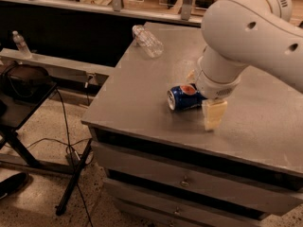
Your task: Knock pepsi can over
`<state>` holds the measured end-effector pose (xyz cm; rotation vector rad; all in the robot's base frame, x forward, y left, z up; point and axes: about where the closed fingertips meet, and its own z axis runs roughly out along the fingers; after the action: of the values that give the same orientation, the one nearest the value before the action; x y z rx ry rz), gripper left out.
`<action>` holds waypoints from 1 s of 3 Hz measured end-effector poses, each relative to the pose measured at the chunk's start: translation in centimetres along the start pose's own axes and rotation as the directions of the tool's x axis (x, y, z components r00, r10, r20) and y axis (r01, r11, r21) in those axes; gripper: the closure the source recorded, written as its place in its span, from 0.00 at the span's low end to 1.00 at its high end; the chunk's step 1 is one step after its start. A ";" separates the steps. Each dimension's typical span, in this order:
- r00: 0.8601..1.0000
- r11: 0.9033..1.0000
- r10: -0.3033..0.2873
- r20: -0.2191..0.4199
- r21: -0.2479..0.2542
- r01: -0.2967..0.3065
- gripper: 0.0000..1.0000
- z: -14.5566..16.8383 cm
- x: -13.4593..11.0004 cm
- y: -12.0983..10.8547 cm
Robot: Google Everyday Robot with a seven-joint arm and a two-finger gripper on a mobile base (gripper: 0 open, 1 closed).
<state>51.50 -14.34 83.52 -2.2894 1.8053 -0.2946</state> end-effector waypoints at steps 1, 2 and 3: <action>1.000 1.000 0.000 0.000 0.000 0.000 0.00 0.0 0.0 0.0; 1.000 1.000 0.004 0.017 0.007 -0.004 0.00 -0.3 0.6 0.2; 0.999 0.999 0.026 0.030 0.020 -0.027 0.00 -1.0 1.9 0.7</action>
Offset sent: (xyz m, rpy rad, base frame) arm -0.0029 -0.0172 0.0066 0.0529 -0.0073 0.0013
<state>51.06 -16.43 84.32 -2.2427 1.8082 -0.2722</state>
